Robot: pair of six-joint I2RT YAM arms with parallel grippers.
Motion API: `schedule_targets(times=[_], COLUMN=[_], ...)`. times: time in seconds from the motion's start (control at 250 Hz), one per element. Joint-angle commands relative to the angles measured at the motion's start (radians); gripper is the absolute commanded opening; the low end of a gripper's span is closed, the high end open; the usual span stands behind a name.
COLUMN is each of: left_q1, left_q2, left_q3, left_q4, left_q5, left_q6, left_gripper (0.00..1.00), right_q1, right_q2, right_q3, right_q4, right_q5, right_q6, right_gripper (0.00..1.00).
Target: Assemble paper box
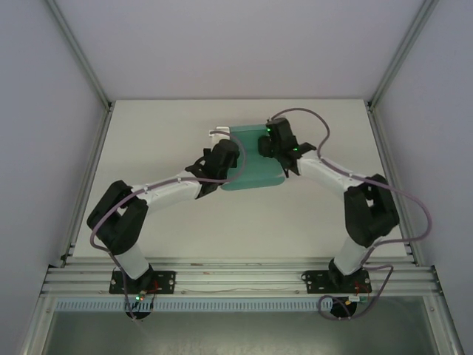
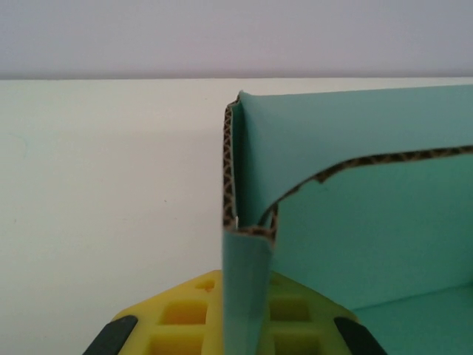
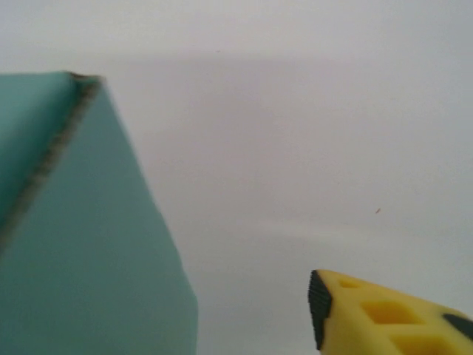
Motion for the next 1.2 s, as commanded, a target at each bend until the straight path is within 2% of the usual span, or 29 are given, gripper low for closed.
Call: schedule_targets(times=[0.0,0.128,0.156,0.168,0.22,0.272,0.368,0.5,0.632,0.72,0.799,0.859,0.999,1.083,1.195], left_q1=[0.017,0.021,0.022,0.024,0.03,0.04,0.057,0.103,0.141,0.136,0.12,0.105,0.04,0.003,-0.007], left_q2=[-0.034,-0.029,-0.03,-0.03,-0.033,-0.037,-0.043,-0.037,0.016,0.065,0.101,0.129,0.217,0.293,0.349], left_q3=[-0.003,0.01,0.009,0.009,0.004,-0.002,-0.01,0.017,0.134,0.239,0.292,0.328,0.433,0.479,0.505], left_q4=[0.008,-0.008,-0.01,-0.011,-0.006,-0.001,0.004,-0.037,-0.221,-0.433,-0.592,-0.729,-0.976,-1.033,-0.999], left_q5=[-0.01,0.027,0.032,0.034,0.05,0.073,0.147,0.363,0.578,0.621,0.622,0.671,0.638,0.568,0.509], left_q6=[0.013,0.02,0.019,0.017,0.019,0.018,0.042,0.144,0.347,0.516,0.642,0.749,0.864,0.886,0.89], left_gripper=[0.0,0.0,0.0,0.0,0.0,0.0,0.0,0.0,0.0,0.0,0.0,0.0,0.0,0.0,0.0], right_q1=[-0.02,-0.022,-0.023,-0.023,-0.023,-0.024,-0.031,-0.06,-0.089,-0.115,-0.132,-0.144,-0.152,-0.153,-0.156], right_q2=[-0.083,-0.164,-0.185,-0.194,-0.235,-0.285,-0.388,-0.509,-0.589,-0.61,-0.625,-0.628,-0.62,-0.618,-0.62], right_q3=[-0.053,-0.097,-0.106,-0.111,-0.136,-0.17,-0.231,-0.269,-0.273,-0.272,-0.29,-0.306,-0.306,-0.308,-0.318], right_q4=[0.099,0.084,0.078,0.077,0.087,0.116,0.158,0.096,-0.059,-0.162,-0.213,-0.239,-0.313,-0.333,-0.338], right_q5=[-0.165,-0.267,-0.305,-0.318,-0.372,-0.361,-0.226,-0.036,0.001,0.012,-0.054,-0.121,-0.222,-0.207,-0.19], right_q6=[-0.078,-0.075,-0.078,-0.078,-0.076,-0.049,0.02,0.087,0.085,0.106,0.104,0.115,0.101,0.097,0.094], right_gripper=[0.65,0.88,0.99,1.0,1.0,1.0,1.0,1.0,1.0,1.0,1.0,1.0,1.0,1.0,1.0])
